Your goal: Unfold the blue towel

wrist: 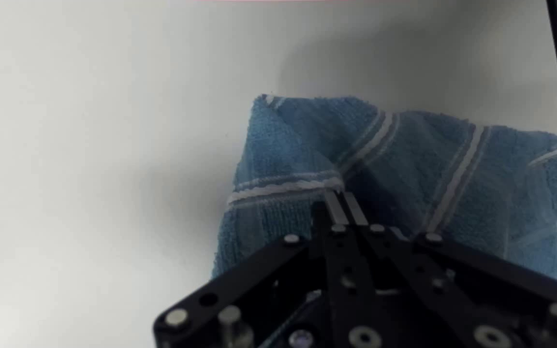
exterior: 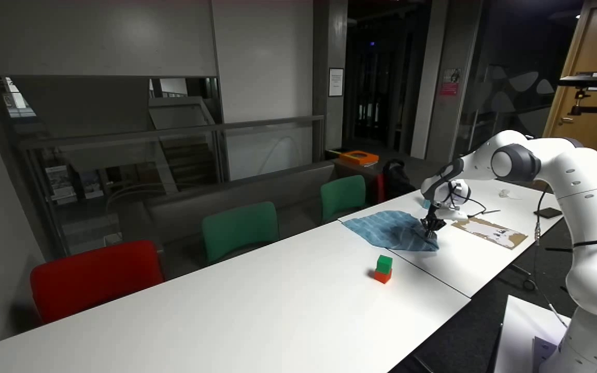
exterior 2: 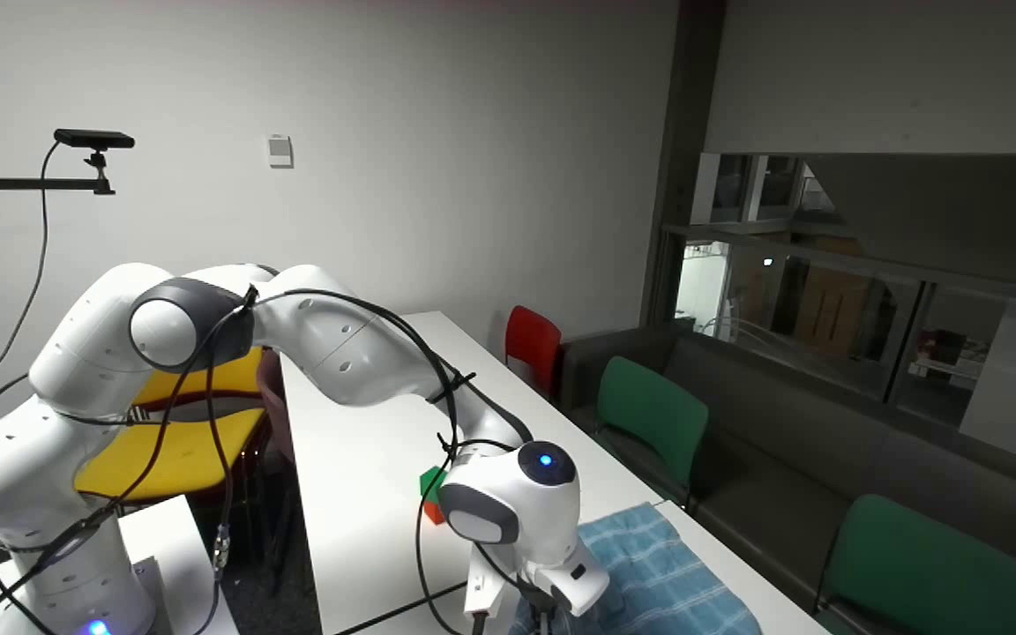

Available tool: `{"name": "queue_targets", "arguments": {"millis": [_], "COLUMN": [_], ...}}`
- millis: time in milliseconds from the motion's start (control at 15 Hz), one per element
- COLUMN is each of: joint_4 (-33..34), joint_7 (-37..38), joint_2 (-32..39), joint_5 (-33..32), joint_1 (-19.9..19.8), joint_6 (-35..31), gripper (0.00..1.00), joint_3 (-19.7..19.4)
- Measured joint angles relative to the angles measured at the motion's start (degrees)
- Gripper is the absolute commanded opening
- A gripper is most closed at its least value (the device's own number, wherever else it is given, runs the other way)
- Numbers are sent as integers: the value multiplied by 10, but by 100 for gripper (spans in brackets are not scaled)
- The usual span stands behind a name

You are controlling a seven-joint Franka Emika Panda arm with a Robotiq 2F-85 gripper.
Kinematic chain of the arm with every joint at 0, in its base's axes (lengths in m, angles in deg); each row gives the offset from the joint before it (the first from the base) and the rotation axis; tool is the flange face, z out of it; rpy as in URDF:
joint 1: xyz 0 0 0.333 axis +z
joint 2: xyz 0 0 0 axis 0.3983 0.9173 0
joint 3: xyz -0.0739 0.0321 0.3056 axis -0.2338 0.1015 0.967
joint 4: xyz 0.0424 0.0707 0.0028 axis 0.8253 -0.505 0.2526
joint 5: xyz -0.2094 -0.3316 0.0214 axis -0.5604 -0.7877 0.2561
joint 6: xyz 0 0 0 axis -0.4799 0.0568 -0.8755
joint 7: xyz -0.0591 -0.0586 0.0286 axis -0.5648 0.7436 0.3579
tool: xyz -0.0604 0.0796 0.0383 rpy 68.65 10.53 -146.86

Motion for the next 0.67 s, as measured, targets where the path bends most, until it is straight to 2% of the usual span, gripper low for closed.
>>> {"name": "queue_targets", "arguments": {"millis": [667], "joint_4": [-22], "joint_7": [2], "joint_2": [-7], "joint_5": [70], "joint_1": [-30], "joint_6": [-37], "gripper": [0], "joint_3": [19]}}
